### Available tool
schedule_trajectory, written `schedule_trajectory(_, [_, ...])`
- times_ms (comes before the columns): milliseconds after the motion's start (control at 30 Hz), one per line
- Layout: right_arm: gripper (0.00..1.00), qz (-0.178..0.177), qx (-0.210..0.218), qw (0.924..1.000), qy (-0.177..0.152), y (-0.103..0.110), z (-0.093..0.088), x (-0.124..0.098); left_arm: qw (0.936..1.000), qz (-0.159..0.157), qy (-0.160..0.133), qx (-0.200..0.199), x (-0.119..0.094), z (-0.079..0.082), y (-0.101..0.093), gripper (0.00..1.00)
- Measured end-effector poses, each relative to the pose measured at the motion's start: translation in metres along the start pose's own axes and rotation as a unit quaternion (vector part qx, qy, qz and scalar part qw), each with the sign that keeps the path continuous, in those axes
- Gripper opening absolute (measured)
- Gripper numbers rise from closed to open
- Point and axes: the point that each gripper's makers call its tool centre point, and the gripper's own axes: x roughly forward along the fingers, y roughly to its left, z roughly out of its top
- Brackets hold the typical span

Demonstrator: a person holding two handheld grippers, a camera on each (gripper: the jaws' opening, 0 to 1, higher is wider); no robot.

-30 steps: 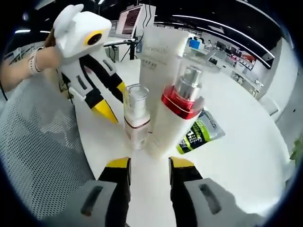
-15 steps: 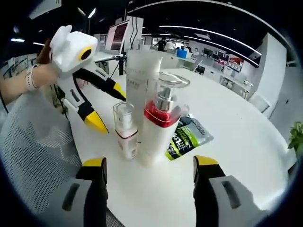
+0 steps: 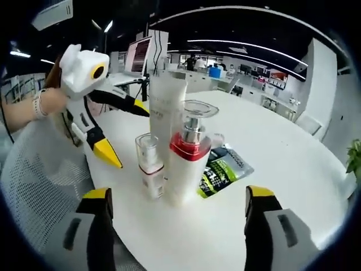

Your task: Arrange the skincare products in the storage area until every visible bottle or jar stands upright without overlapping.

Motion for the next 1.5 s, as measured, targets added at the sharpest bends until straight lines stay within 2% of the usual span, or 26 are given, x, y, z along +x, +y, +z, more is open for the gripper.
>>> schedule_trajectory(100, [0.99, 0.0, 0.003, 1.0, -0.009, 0.001, 0.003, -0.002, 0.9998, -0.016, 0.012, -0.003, 0.001, -0.005, -0.007, 0.91])
schedule_trajectory(167, [0.99, -0.002, 0.005, 0.9999, -0.014, 0.0, 0.005, -0.003, 0.9998, -0.015, 0.016, 0.003, 0.001, -0.007, -0.008, 0.93])
schedule_trajectory(233, [0.99, -0.002, 0.007, 0.9999, -0.012, 0.0, 0.004, -0.003, 0.9997, -0.018, 0.016, -0.007, 0.001, -0.008, -0.01, 0.96])
schedule_trajectory(400, [0.99, -0.009, 0.002, 0.9999, -0.005, -0.007, 0.001, -0.008, 0.9997, -0.016, 0.01, -0.013, -0.001, -0.007, -0.009, 0.97])
schedule_trajectory(467, [0.99, -0.011, 0.001, 0.9999, -0.003, -0.01, -0.001, -0.011, 0.9992, -0.024, 0.02, -0.023, 0.001, -0.01, -0.01, 0.97])
schedule_trajectory(600, [0.99, -0.013, -0.005, 0.9999, 0.007, -0.018, -0.002, -0.016, 0.9996, -0.01, 0.024, -0.015, 0.003, -0.011, -0.001, 0.97])
schedule_trajectory(767, [0.99, -0.017, -0.015, 0.9997, 0.006, -0.033, 0.005, -0.02, 0.9996, -0.007, 0.017, -0.024, 0.002, -0.008, 0.002, 0.97])
schedule_trajectory(1033, [0.99, 0.01, -0.007, 0.9998, -0.018, -0.061, 0.043, -0.037, 0.9997, -0.004, 0.016, -0.019, 0.002, -0.007, 0.003, 0.97])
schedule_trajectory(1167, [0.99, 0.011, -0.031, 0.9989, -0.034, -0.082, 0.072, -0.044, 0.9997, -0.005, 0.015, -0.018, 0.001, -0.006, 0.002, 0.97])
schedule_trajectory(1400, [0.99, 0.004, -0.08, 0.9957, -0.046, -0.111, 0.115, -0.031, 0.9996, -0.006, 0.016, -0.024, 0.001, -0.008, 0.003, 0.97])
schedule_trajectory(1500, [0.99, 0.01, -0.089, 0.9947, -0.049, -0.117, 0.131, -0.011, 0.9995, -0.007, 0.02, -0.022, 0.002, -0.009, 0.002, 0.97])
